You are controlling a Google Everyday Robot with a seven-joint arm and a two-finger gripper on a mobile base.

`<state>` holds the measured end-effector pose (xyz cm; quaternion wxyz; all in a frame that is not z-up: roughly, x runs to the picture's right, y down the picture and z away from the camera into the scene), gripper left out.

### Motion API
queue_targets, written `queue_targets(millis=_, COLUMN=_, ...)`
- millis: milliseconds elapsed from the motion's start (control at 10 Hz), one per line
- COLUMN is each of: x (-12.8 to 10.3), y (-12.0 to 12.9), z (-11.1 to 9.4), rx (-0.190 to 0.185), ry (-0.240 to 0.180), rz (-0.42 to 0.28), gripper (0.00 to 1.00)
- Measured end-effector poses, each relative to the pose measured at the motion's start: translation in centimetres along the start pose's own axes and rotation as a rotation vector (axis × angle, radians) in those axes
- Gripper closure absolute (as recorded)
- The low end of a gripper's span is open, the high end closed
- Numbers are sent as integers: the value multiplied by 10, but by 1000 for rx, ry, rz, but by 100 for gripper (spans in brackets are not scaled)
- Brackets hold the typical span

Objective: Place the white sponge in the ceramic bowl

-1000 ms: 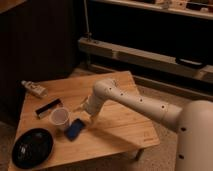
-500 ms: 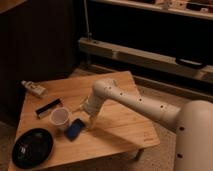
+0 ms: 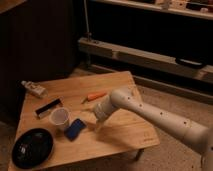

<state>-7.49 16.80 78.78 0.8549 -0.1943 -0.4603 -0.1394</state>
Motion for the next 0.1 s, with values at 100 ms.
queue_targets(millis=100, x=-2, y=-5, z=-1, rx=-13, ry=-53, rz=33, gripper=20)
